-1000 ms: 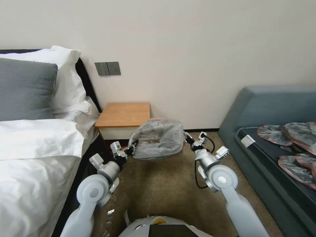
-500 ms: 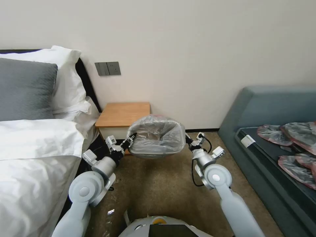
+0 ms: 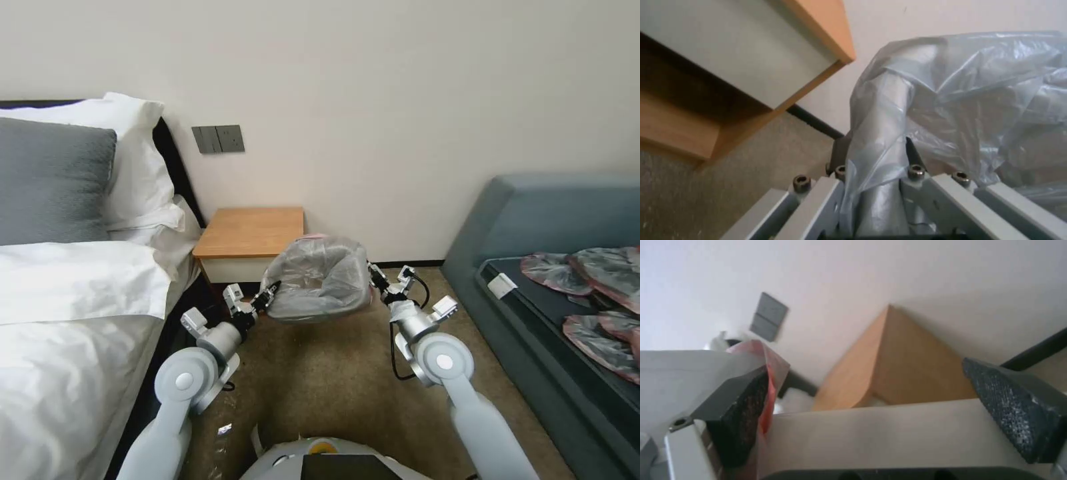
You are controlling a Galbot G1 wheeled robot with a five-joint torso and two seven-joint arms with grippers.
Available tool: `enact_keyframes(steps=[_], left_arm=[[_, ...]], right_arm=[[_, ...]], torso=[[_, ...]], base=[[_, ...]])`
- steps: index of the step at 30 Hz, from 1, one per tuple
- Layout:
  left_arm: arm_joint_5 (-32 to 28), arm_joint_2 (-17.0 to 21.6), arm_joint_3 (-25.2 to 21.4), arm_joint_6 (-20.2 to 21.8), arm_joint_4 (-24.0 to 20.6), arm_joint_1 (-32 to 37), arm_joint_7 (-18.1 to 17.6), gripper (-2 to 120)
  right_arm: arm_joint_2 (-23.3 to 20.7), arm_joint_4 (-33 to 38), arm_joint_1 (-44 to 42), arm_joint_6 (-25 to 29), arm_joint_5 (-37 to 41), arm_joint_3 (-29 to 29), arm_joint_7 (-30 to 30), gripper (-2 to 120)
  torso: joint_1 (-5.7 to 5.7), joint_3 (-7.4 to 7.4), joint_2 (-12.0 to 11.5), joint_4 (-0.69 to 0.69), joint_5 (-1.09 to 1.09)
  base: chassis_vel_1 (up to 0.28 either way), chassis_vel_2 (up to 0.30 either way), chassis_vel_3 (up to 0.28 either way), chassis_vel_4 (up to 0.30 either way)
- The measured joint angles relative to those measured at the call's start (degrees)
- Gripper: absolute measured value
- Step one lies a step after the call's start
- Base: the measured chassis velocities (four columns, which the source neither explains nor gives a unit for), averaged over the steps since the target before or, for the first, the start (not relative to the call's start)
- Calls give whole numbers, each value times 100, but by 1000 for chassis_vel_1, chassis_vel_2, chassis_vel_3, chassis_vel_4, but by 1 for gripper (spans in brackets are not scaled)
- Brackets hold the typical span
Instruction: Pick up the garbage bag from the table and place it over the trash can.
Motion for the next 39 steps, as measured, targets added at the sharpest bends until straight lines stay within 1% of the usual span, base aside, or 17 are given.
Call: enact_keyframes(steps=[1, 4, 6, 16, 25, 34, 39], left_arm=[[0, 0, 0, 0, 0, 0, 0, 5], [-39, 12, -8, 24, 114, 3, 33, 4], [-58, 18, -13, 24, 133, 3, 34, 4], [-338, 21, -65, 0, 129, -15, -62, 4], [-729, 9, -105, -53, 238, -22, -221, 4], [-672, 17, -103, -53, 288, 23, -228, 4], [-608, 22, -104, -60, 290, 32, -228, 4]], right_arm=[[0, 0, 0, 0, 0, 0, 0, 100], [49, 64, 6, 0, 445, 59, 28, 100], [53, 65, 7, 1, 482, 66, 20, 100], [-9, 41, -90, -23, 283, 132, -7, 100], [-47, 230, -147, -15, 419, 193, -2, 100], [-49, 527, -234, -2, 687, 338, 77, 100], [-59, 627, -312, -1, 710, 396, 88, 100]], torso=[[0, 0, 0, 0, 0], [0, 0, 0, 0, 0], [0, 0, 0, 0, -1], [0, 0, 0, 0, 0], [0, 0, 0, 0, 0], [0, 0, 0, 0, 0], [0, 0, 0, 0, 0]], base=[[0, 0, 0, 0], [0, 0, 0, 0], [0, 0, 0, 0], [0, 0, 0, 0], [0, 0, 0, 0], [0, 0, 0, 0], [0, 0, 0, 0]])
